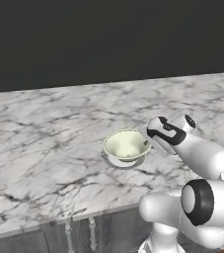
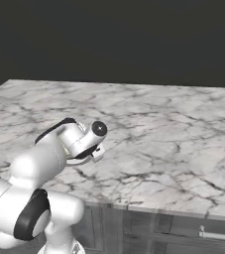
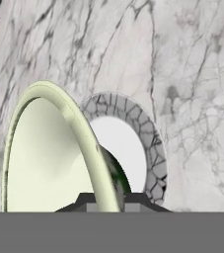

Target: Move the bowls from the cabinet to the plates on the dining table.

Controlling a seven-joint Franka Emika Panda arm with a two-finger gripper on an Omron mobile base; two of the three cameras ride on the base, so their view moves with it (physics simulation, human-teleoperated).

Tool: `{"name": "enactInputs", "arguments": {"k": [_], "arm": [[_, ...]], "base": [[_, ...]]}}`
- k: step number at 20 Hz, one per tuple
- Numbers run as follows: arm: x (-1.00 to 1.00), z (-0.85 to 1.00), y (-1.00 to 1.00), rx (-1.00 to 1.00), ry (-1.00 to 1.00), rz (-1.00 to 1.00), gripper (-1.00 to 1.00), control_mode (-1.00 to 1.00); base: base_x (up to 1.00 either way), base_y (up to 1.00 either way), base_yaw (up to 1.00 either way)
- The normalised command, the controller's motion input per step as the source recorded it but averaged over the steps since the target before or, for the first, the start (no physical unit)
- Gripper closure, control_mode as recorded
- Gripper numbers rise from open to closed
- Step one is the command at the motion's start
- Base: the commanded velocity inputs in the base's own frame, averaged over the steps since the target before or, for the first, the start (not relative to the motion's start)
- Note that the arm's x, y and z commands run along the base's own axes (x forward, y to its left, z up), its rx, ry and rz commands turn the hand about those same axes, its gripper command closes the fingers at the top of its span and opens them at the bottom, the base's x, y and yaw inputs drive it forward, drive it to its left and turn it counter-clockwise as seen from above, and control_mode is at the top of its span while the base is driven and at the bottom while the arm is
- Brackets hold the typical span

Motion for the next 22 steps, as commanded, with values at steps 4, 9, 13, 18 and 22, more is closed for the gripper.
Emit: {"name": "enactInputs", "arguments": {"k": [4, 9, 13, 18, 22], "arm": [[0.15, -0.22, 0.07, 0.00, 0.00, -0.01, 1.00, -1.00], [0.03, -0.23, 0.07, 0.00, 0.00, -0.01, 1.00, -1.00], [0.10, -0.20, 0.03, 0.01, 0.00, -0.02, 1.00, -1.00], [0.18, -0.10, 0.00, 0.00, 0.00, -0.01, 1.00, -1.00], [0.02, 0.00, 0.00, 0.00, 0.00, 0.00, 1.00, -1.00]], "base": [[0.00, 0.00, 0.00], [0.00, 0.00, 0.00], [0.00, 0.00, 0.00], [0.00, 0.00, 0.00], [0.00, 0.00, 0.00]]}}
